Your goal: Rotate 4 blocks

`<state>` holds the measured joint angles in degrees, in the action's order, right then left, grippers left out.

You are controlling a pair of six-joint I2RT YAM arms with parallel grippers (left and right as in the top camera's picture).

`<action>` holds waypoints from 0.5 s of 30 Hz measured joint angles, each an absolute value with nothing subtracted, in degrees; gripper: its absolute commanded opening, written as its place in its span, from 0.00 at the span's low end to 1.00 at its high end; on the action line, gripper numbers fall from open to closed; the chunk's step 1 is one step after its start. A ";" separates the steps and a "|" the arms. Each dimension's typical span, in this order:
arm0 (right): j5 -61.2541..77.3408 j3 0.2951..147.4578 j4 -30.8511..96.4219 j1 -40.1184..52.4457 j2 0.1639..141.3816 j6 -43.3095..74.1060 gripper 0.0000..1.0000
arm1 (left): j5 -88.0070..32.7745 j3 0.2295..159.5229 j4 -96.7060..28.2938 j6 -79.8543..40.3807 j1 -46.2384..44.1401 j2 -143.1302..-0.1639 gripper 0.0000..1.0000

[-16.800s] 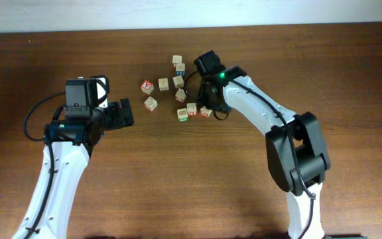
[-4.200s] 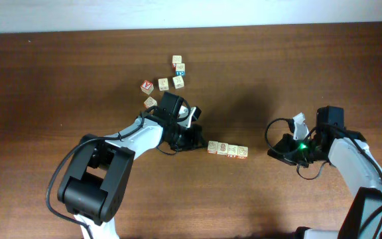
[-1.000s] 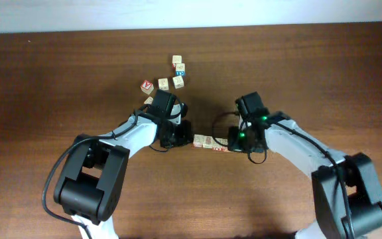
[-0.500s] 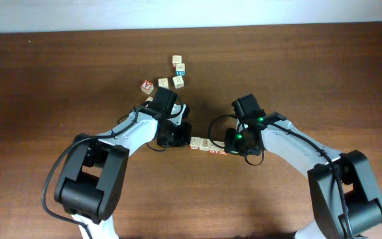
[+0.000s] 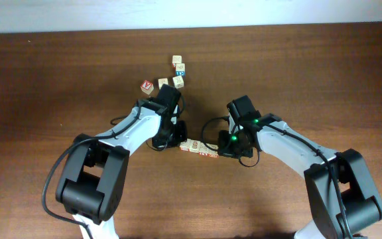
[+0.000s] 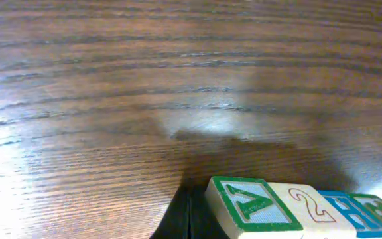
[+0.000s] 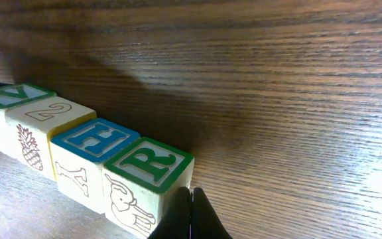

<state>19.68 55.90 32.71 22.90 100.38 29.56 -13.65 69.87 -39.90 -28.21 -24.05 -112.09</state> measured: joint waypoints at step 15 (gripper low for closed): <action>21.50 56.03 34.48 22.04 100.38 34.24 0.04 | -11.29 71.53 -45.39 -20.67 -20.25 -112.09 0.00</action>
